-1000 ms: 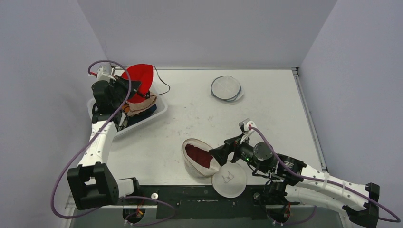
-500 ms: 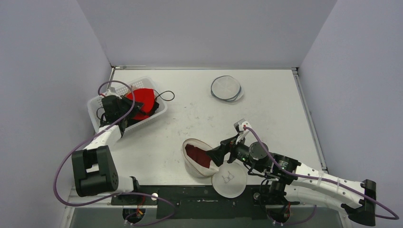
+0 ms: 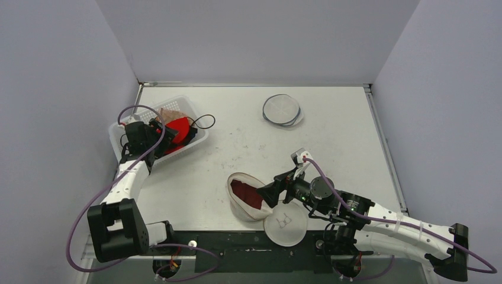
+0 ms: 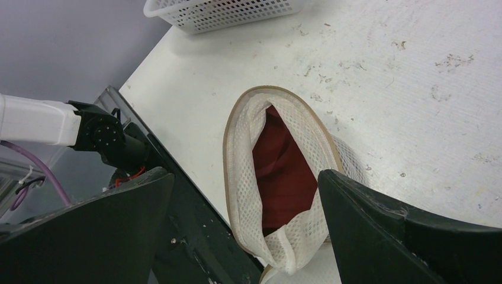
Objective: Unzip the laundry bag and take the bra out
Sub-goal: Place the bra in the bin.
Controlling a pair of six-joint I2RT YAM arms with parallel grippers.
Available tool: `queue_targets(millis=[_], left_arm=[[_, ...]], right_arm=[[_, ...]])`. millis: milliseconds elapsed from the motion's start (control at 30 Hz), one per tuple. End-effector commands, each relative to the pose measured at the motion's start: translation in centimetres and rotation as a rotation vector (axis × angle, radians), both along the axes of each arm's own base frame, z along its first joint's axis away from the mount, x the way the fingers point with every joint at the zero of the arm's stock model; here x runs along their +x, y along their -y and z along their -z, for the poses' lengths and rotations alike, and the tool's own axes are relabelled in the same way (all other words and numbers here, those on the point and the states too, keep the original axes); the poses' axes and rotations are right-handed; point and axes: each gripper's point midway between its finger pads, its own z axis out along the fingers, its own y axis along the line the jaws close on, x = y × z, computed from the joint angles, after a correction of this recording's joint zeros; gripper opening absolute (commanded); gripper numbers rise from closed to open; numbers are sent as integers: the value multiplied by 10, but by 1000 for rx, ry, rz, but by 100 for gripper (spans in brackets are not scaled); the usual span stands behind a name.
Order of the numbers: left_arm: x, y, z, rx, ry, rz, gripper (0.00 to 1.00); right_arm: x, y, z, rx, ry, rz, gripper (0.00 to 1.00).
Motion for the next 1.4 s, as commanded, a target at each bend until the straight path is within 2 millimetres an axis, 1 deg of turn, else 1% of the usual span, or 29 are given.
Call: queue_targets(millis=[0, 133, 200, 267, 333, 433, 533, 667, 900, 1033, 1167, 1367], left_arm=[[-8, -12, -33, 60, 18, -44, 70], [-15, -13, -50, 70, 35, -56, 70], [-22, -14, -56, 76, 36, -72, 70], [-31, -16, -54, 60, 16, -111, 72], [-41, -17, -46, 27, -18, -152, 75], [-46, -11, -35, -50, -40, -183, 75], [-44, -10, -31, -82, -53, -205, 75], [-39, -21, -26, -85, -72, -249, 74], [-38, -37, -8, -82, -125, -295, 72], [-29, -43, 0, -101, -115, -300, 67], [-17, -44, 0, -113, -92, -286, 59], [-5, -42, 7, -125, -95, -259, 55]], right_arm=[[1, -6, -15, 69, 23, -10, 99], [-1, -6, -14, 77, 15, -15, 99], [-2, -5, -14, 81, 14, -13, 99], [-2, -4, -14, 88, 13, -11, 99], [-2, -4, -14, 91, 13, -12, 99], [-4, -6, -12, 91, 4, -20, 99], [-6, -7, -13, 96, 2, -28, 99], [-6, -4, -15, 103, 5, -22, 99], [-4, -2, -12, 89, 12, -12, 99], [-4, -2, -8, 79, 9, -9, 99], [-4, 0, -7, 73, 8, -1, 99], [-2, 1, -5, 59, 12, 6, 99]])
